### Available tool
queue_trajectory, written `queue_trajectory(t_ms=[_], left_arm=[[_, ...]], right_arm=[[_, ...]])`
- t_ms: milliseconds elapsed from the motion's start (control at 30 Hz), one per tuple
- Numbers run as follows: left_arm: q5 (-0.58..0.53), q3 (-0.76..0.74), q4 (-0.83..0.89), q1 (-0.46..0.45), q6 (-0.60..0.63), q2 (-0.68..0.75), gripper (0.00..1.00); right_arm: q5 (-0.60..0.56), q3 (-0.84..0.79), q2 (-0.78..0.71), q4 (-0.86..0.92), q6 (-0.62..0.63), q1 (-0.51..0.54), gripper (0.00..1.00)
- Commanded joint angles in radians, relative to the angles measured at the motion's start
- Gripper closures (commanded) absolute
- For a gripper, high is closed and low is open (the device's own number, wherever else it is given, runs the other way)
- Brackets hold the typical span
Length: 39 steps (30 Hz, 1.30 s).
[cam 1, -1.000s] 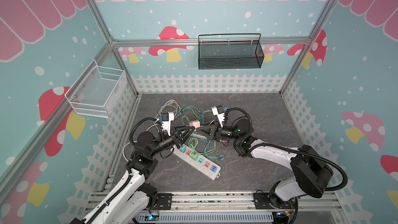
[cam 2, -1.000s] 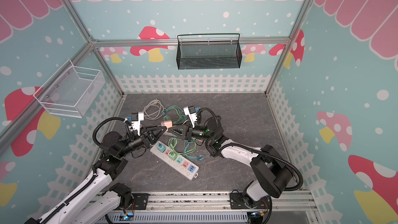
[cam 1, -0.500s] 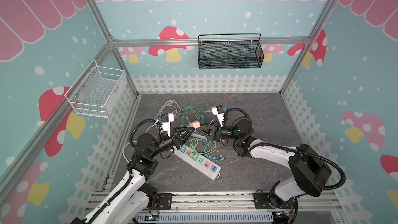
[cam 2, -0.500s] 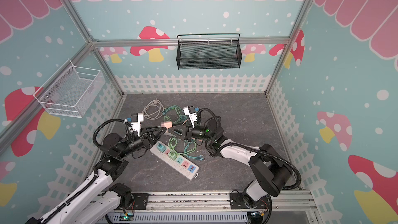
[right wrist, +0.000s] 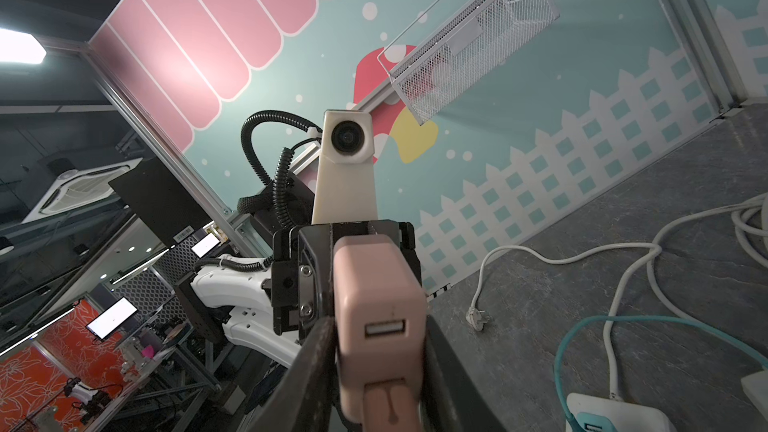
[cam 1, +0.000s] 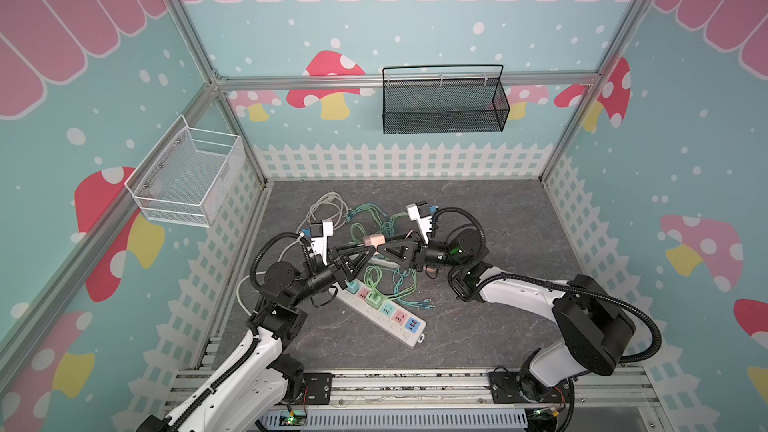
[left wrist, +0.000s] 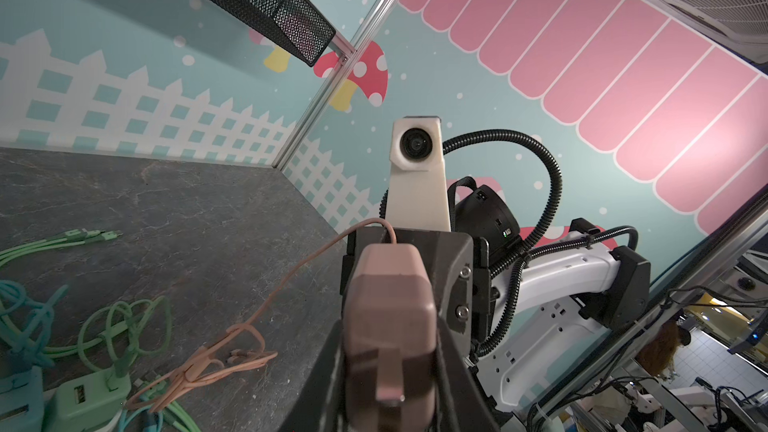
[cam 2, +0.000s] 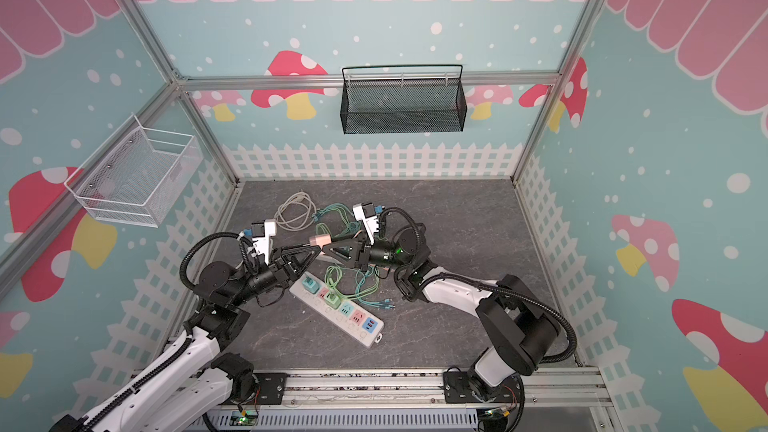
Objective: Insert the plug
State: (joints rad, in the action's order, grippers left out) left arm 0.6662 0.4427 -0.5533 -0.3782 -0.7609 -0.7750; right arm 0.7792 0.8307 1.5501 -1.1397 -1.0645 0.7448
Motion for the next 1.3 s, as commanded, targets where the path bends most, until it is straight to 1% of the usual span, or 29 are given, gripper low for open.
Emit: queue_trajectory(t_ms=[0, 67, 133, 233, 367, 500, 600, 667, 800, 933, 1133, 1267], left_arm=[[-0.004, -0.025, 0.022, -0.008, -0.015, -0.003, 0.81], [-0.006, -0.025, 0.024, -0.008, -0.014, -0.002, 0.75], [-0.008, -0.024, 0.031, -0.007, -0.009, 0.001, 0.71], [-0.030, -0.016, 0.069, -0.008, 0.011, 0.015, 0.62], [-0.046, -0.004, 0.135, -0.008, 0.049, 0.041, 0.51], [-0.057, 0.004, 0.183, -0.008, 0.075, 0.066, 0.45], [-0.071, 0.007, 0.215, -0.008, 0.087, 0.085, 0.44], [-0.087, 0.016, 0.260, -0.007, 0.103, 0.099, 0.44], [-0.183, 0.064, 0.482, -0.007, 0.166, 0.125, 0.43], [-0.327, 0.112, 0.705, -0.007, 0.195, 0.137, 0.43], [-0.445, 0.110, 0.849, -0.007, 0.138, 0.141, 0.44], [-0.552, 0.097, 0.951, -0.005, 0.126, 0.131, 0.45]], right_arm=[[0.025, 0.042, 0.001, -0.112, -0.016, 0.008, 0.69], [0.026, 0.040, 0.000, -0.112, -0.017, 0.008, 0.71], [0.027, 0.034, -0.006, -0.104, -0.009, 0.007, 0.75], [0.017, 0.020, -0.027, -0.047, 0.020, 0.003, 0.81], [0.009, -0.005, -0.066, 0.011, 0.054, -0.017, 0.84], [-0.002, -0.009, -0.111, 0.145, 0.121, -0.047, 0.89], [-0.007, 0.007, -0.150, 0.310, 0.203, -0.067, 0.91], [-0.030, 0.041, -0.177, 0.490, 0.304, -0.074, 0.92], [-0.141, 0.151, -0.218, 0.920, 0.554, -0.076, 0.93], [-0.258, 0.233, -0.238, 1.204, 0.718, -0.076, 0.93], [-0.388, 0.332, -0.231, 1.482, 0.858, -0.075, 0.93], [-0.447, 0.368, -0.213, 1.600, 0.917, -0.076, 0.93]])
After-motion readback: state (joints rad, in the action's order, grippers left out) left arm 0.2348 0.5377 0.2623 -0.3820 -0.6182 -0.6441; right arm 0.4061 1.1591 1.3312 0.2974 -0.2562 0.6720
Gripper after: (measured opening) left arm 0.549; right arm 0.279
